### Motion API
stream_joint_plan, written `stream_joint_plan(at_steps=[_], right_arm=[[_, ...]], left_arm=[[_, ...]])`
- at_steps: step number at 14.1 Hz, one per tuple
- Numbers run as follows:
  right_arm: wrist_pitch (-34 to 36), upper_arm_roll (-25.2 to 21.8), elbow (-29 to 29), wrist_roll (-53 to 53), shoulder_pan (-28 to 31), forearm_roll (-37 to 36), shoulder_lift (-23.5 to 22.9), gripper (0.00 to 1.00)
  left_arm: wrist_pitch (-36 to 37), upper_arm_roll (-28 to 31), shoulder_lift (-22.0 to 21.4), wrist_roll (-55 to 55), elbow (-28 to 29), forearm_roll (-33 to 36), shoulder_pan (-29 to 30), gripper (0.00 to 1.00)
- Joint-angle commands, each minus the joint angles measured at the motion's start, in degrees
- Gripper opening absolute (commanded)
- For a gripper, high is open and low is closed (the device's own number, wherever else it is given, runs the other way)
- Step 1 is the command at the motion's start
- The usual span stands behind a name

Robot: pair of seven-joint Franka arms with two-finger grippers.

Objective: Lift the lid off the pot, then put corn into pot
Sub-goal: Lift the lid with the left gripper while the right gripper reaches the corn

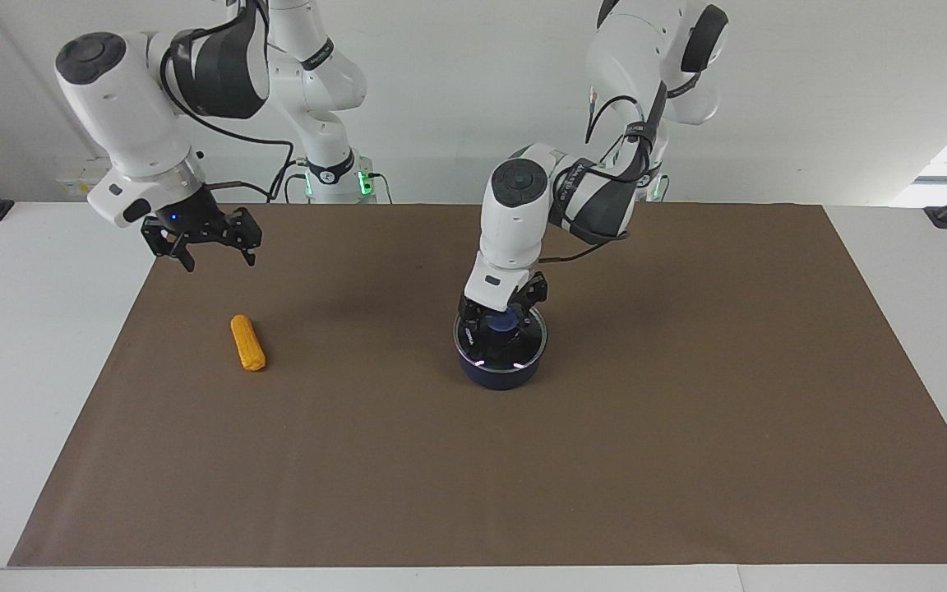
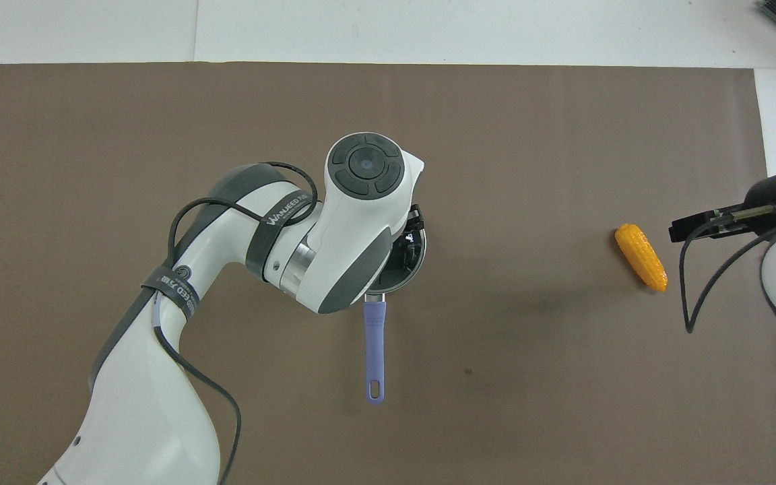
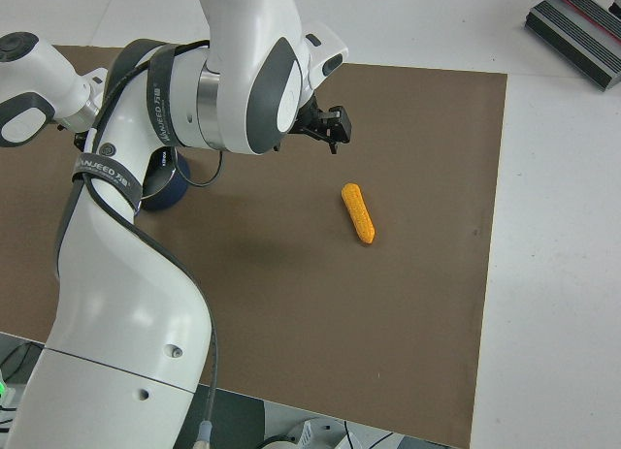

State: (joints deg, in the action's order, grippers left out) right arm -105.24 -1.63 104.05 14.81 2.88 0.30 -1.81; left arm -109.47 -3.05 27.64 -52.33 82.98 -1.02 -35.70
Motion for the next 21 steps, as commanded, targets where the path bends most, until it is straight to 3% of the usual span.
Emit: stream_joint_plan(at_steps=[1, 3, 8, 11, 14, 18, 19, 20, 21], right_arm=[[-8.45, 0.22, 2.46, 12.99, 2.22, 0.05, -6.09, 1.0], [-13.05, 0.22, 4.84, 20.49, 2.31, 0.05, -7.76, 1.0], [-22.08, 0.13, 13.27, 31.04, 3.45, -0.12, -9.61, 1.0], [-24.91, 0.13, 13.73, 33.26, 4.24, -0.12, -13.47, 1.0], [-26.42, 0.22, 14.69, 32.39, 4.07, -0.12, -13.75, 1.0], [-27.3, 0.22, 14.7, 32.65, 4.15, -0.12, -14.89, 1.0], [-27.3, 0.22, 14.7, 32.74, 4.15, -0.12, -14.98, 0.95], [-27.3, 0.22, 14.61, 32.91, 4.15, -0.12, -14.98, 0.73], [-27.3, 0.22, 14.52, 32.91, 4.15, -0.12, -15.07, 0.32]], left_arm=[[0.67, 0.5, -0.92, -1.37, 1.22, 0.67, -0.52, 0.69], [0.58, 0.5, -0.92, -1.46, 1.13, 0.67, -0.6, 0.02], [0.75, 0.5, -1.96, -2.34, 0.51, 0.58, -0.34, 0.0], [1.81, 1.11, -3.64, -1.72, 0.42, 0.67, -0.17, 0.0], [4.17, 1.29, -5.22, -1.37, -0.19, 1.28, 0.36, 0.0], [8.04, 1.29, -9.61, 9.5, -0.1, 1.02, 5.71, 0.0], [9.09, 1.29, -10.75, 13.36, -0.1, 0.94, 7.55, 0.0], [10.23, 1.29, -11.63, 17.4, -0.1, 0.93, 9.31, 0.0], [11.2, 1.29, -12.51, 21.79, -0.1, 1.11, 11.16, 0.0]])
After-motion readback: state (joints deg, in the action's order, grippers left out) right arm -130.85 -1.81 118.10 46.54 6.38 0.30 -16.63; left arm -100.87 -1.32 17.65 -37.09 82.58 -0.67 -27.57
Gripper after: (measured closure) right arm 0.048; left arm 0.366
